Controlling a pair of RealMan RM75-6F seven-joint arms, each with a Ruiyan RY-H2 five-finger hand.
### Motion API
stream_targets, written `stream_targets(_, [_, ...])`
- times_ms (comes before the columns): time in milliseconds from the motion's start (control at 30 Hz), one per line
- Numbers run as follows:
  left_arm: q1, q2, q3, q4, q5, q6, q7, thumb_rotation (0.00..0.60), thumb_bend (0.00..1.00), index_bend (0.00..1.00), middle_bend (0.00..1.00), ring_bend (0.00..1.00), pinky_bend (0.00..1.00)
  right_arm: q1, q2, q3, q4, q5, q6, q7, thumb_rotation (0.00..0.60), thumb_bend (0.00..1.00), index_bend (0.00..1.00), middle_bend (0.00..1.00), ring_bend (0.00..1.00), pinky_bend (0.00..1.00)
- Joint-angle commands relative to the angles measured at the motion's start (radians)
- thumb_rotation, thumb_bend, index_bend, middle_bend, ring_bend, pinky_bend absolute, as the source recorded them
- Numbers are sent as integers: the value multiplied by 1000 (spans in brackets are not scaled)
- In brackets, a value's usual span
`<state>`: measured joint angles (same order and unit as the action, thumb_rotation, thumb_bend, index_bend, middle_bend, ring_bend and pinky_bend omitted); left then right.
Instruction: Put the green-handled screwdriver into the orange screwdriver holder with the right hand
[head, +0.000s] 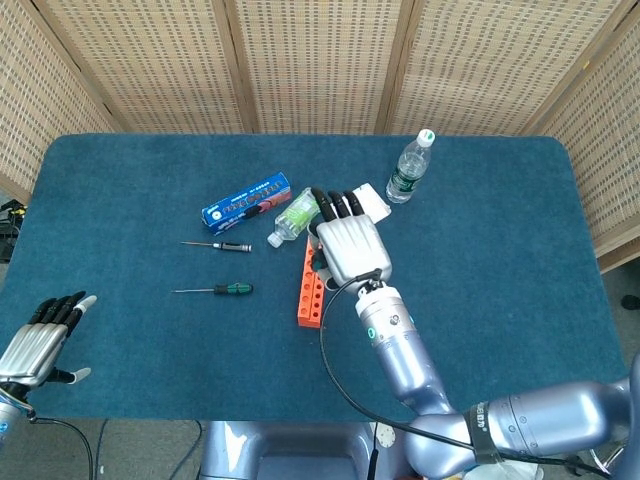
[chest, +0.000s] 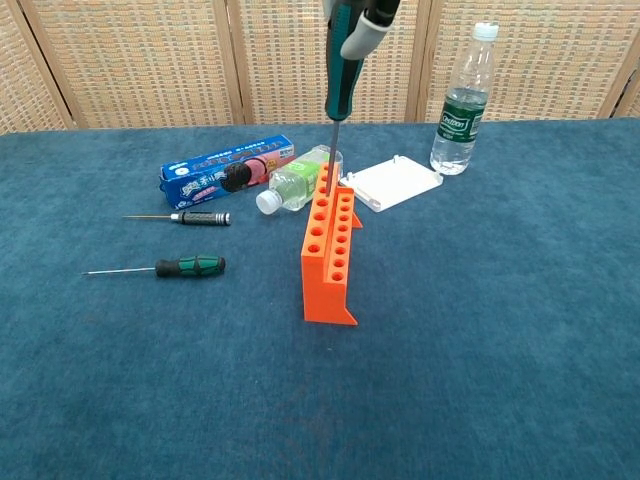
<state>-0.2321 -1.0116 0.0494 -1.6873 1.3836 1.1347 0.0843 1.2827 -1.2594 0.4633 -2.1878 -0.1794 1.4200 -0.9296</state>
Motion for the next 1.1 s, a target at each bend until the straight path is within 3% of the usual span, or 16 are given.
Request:
stream_targets(33, [0, -1, 0, 2, 0, -1, -2, 600, 57, 34, 0, 0, 0, 7, -8, -3, 11, 0, -4, 3, 600, 268, 620, 10, 0, 0])
stream_targets(833, [-9, -4, 4, 3, 1, -15, 2, 600, 56, 34, 0, 0, 0, 17, -50, -37, 67, -13, -39, 41, 600, 268, 620, 10, 0, 0])
stream_targets(1100, [-10, -5, 5, 4, 1, -18, 2, 600, 57, 34, 0, 0, 0, 10, -94, -62, 132, -72, -72, 81, 600, 268, 620, 10, 0, 0])
